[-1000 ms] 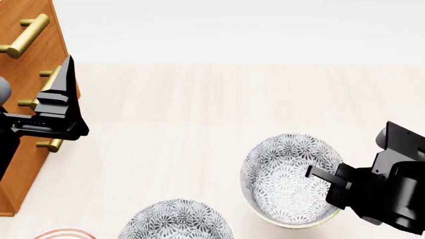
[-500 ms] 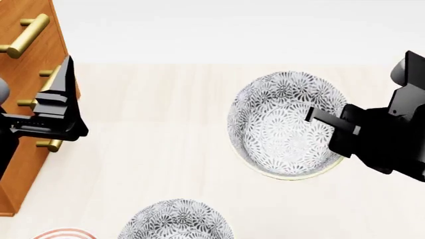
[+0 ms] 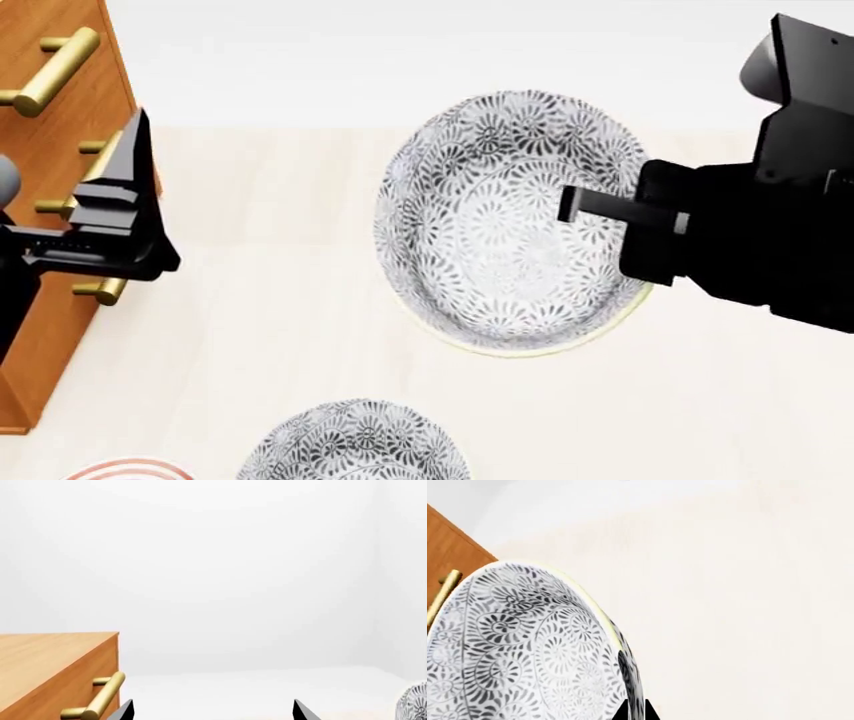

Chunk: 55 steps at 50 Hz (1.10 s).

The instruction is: Stack the bowl at the front on the bowl in the middle.

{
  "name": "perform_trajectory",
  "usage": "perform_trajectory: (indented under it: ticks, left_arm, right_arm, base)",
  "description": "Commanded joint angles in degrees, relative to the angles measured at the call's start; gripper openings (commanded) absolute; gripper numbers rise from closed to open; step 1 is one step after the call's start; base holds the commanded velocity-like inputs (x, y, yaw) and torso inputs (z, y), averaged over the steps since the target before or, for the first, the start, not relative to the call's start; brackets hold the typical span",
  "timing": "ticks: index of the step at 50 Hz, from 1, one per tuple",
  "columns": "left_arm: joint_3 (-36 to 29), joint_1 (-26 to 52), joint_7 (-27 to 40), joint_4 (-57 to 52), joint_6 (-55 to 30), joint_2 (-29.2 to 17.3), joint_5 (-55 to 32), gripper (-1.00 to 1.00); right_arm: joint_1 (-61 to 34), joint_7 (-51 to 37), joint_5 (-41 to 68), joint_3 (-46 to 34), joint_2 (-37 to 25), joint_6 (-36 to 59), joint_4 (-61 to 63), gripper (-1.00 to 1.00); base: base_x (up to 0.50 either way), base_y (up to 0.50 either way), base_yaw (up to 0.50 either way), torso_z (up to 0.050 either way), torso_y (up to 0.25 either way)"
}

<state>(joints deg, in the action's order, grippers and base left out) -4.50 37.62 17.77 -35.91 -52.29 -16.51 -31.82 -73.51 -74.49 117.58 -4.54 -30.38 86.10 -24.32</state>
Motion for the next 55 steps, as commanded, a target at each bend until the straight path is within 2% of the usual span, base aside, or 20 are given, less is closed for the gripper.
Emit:
perform_trajectory:
  ticks: [1,11,26,40,55]
  left_arm:
    - [-0.1,0.7,0.3,0.1,0.0,-0.1,-0.4,1.0]
    - [-0.2,1.0,0.4,0.3,0.4,-0.2,-0.6,1.0]
    - [-0.7,0.8,0.4,1.3,1.8,-0.4,-0.3,1.0]
    - [-1.0,0.6,0.7,1.1,1.7,-0.7,-0.7,1.0]
    - [-1.2,0.1,1.0,0.9,1.9,-1.1,-1.0,1.0]
  right_arm:
    - [1.3,-8.4,18.4,-6.4,-1.5,-3.9,7.9,-1.0]
    - [3.0,-10.7,26.1,-12.6,-2.3,-7.5,16.5,-1.0]
    - [7.5,-8.7,26.5,-16.5,-0.8,-8.1,24.0,-1.0]
    - [10.4,-3.2,19.1,-16.1,1.9,-4.2,19.8,-1.0]
    - [12.1,5.2,13.5,-15.6,5.7,-3.0,9.2,-1.0]
  base:
    - [0.0,0.0,0.0,0.0,0.0]
    - [0.0,0.0,0.0,0.0,0.0]
    - [0.0,0.0,0.0,0.0,0.001]
    - [0.0,0.0,0.0,0.0,0.0]
    - [0.0,0.0,0.0,0.0,0.001]
